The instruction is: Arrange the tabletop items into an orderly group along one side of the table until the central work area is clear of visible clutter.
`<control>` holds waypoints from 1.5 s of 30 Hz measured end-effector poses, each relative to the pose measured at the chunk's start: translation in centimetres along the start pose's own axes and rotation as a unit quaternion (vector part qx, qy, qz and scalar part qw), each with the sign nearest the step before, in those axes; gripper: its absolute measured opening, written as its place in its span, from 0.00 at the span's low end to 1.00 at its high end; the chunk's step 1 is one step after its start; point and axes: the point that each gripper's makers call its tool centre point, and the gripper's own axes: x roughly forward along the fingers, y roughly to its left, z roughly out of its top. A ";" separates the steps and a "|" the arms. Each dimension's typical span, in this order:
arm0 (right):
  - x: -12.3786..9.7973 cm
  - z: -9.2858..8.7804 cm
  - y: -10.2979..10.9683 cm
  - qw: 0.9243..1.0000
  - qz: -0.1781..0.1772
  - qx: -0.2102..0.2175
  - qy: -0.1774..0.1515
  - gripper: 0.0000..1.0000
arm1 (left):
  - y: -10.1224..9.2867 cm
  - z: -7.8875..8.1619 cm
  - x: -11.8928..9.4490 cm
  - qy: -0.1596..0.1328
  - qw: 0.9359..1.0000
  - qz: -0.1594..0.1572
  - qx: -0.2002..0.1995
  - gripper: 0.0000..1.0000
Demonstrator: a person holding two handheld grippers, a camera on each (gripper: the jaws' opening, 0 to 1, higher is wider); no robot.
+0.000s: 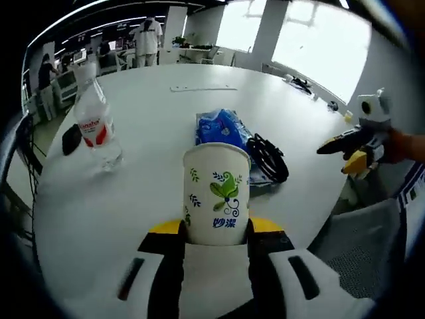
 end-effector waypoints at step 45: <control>3.1 3.2 8.7 0.985 0.153 0.060 -0.047 0.02 | -9.4 0.3 -0.5 0.014 0.952 -0.134 0.274 0.35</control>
